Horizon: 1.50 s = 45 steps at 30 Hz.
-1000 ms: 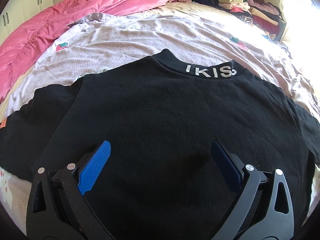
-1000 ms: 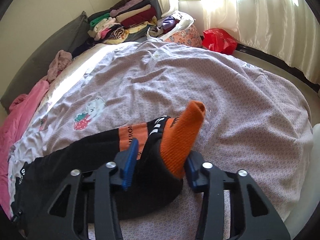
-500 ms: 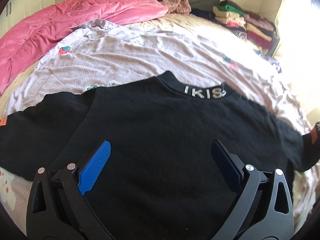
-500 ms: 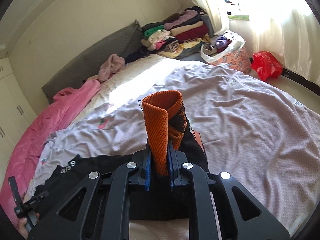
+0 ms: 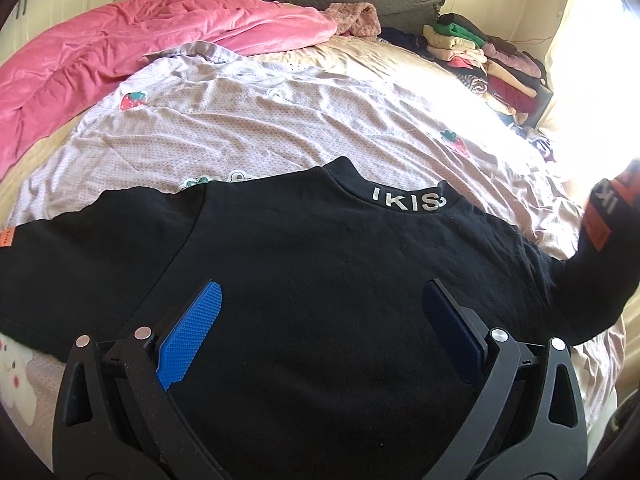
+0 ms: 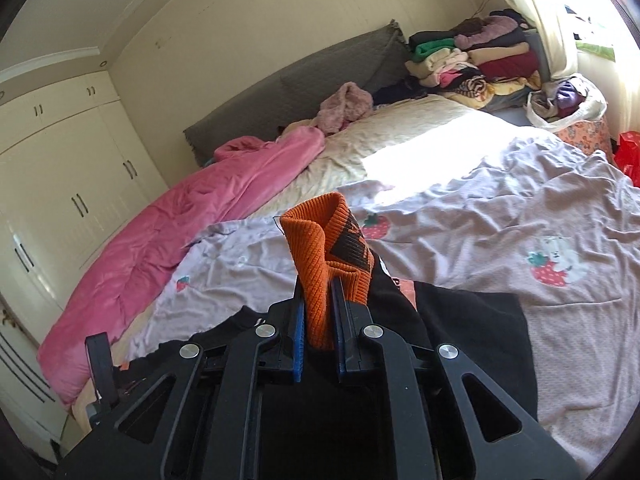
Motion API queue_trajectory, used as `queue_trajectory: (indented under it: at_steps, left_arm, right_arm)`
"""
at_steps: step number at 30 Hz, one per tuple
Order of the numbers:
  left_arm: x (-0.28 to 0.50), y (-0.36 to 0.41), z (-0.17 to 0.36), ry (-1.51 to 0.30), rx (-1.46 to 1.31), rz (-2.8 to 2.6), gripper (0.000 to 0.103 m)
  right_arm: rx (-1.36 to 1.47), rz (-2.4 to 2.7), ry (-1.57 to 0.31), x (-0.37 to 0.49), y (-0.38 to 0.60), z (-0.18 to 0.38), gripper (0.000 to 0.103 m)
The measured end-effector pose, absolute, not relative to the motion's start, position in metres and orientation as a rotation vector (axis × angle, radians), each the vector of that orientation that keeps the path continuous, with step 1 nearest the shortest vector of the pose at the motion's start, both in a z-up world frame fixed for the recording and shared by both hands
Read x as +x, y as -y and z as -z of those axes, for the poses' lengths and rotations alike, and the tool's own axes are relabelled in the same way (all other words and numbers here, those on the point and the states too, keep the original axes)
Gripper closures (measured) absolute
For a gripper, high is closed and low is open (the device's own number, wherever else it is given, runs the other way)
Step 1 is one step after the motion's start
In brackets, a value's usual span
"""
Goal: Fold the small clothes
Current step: 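Lift the held cuff and carry the sleeve across the shirt body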
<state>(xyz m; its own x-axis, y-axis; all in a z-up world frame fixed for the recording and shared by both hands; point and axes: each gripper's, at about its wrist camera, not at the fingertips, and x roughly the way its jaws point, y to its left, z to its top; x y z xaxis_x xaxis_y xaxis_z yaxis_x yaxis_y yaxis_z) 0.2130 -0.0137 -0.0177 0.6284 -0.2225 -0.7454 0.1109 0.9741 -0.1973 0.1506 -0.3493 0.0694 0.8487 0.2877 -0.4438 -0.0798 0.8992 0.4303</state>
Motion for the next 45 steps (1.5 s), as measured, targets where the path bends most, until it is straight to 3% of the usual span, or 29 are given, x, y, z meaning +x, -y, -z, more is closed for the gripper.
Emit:
queue_trajectory:
  at_steps: [17, 36, 39, 42, 45]
  left_arm:
    - [0.216, 0.004, 0.028, -0.906, -0.180, 0.210, 0.009]
    - [0.216, 0.002, 0.042, -0.947, -0.337, 0.355, 0.009]
    - [0.212, 0.015, 0.045, -0.946, -0.304, 0.377, 0.014]
    - [0.211, 0.030, 0.052, -0.966, -0.298, 0.411, 0.036]
    - [0.211, 0.040, 0.058, -0.971, -0.244, 0.389, 0.044]
  right_arm:
    - [0.346, -0.391, -0.625, 0.191, 0.231, -0.049, 0.088]
    - [0.295, -0.274, -0.652, 0.170, 0.272, -0.030, 0.062]
    - [0.285, -0.228, -0.662, 0.160, 0.287, -0.021, 0.061]
    - [0.297, -0.190, -0.673, 0.148, 0.304, -0.014, 0.061]
    - [0.301, -0.161, -0.678, 0.140, 0.314, -0.010, 0.060]
